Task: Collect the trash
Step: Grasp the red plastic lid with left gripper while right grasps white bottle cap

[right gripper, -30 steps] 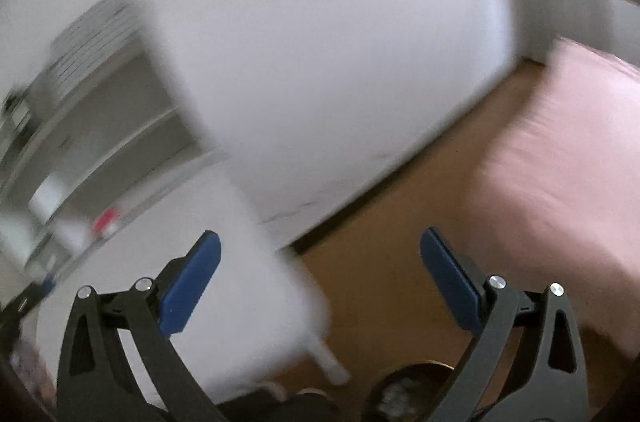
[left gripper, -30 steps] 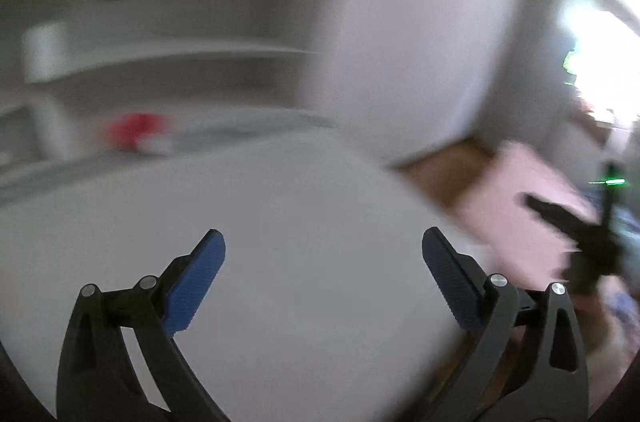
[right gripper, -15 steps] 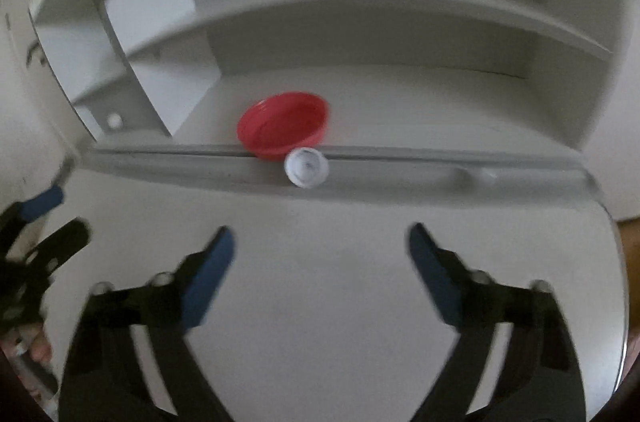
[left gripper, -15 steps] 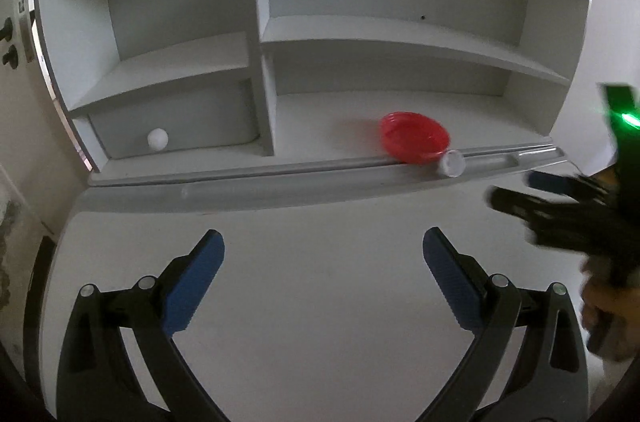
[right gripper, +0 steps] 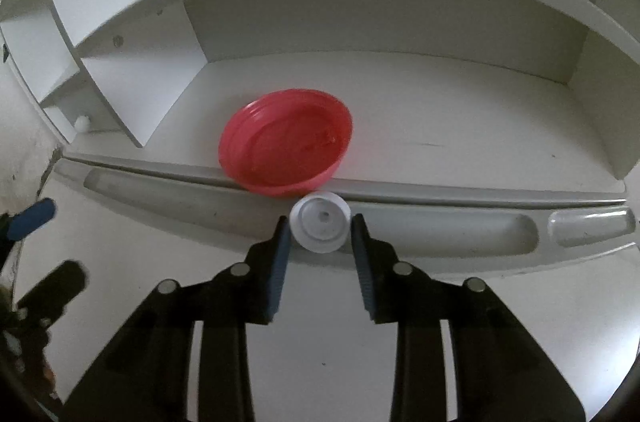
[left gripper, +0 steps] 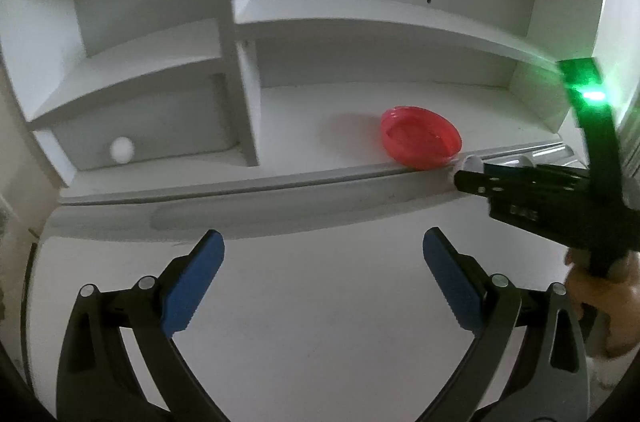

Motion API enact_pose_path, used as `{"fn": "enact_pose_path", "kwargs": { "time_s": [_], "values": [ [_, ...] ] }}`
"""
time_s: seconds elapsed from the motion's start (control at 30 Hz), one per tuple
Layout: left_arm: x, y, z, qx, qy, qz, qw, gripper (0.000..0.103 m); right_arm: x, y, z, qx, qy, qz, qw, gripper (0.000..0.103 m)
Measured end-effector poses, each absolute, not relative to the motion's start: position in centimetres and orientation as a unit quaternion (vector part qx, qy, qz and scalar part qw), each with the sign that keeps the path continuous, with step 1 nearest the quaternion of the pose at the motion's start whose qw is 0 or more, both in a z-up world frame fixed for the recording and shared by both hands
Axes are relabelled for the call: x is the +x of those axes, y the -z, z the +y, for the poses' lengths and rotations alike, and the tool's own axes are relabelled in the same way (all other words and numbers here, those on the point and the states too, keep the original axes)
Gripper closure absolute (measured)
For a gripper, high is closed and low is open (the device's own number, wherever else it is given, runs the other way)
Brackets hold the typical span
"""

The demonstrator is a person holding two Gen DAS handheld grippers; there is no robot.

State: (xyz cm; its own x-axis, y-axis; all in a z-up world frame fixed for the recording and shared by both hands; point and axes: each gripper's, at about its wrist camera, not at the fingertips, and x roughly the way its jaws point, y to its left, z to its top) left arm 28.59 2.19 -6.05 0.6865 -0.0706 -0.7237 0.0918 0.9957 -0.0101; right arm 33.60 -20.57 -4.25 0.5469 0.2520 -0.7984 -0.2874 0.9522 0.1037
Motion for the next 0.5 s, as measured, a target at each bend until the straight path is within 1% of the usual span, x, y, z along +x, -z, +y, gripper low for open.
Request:
{"fn": "enact_pose_path", "kwargs": {
  "time_s": [0.13, 0.3, 0.43, 0.5],
  "values": [
    [30.2, 6.7, 0.2, 0.019, 0.046, 0.399, 0.915, 0.006, 32.1, 2.5, -22.8, -0.005, -0.144, 0.430, 0.891, 0.072],
    [34.2, 8.0, -4.4, 0.035, 0.053, 0.414, 0.908, 0.006, 30.3, 0.7, -28.0, -0.013, -0.066, 0.392, 0.918, 0.072],
    [37.0, 8.7, -7.0, 0.033, 0.060, 0.425, 0.903, 0.006, 30.7, 1.2, -32.1, 0.054, -0.068, 0.398, 0.913, 0.072],
    [38.3, 9.1, -8.4, 0.055, 0.060, 0.428, 0.900, 0.006, 31.1, 1.5, -32.9, 0.072, -0.072, 0.404, 0.909, 0.072]
  ]
}}
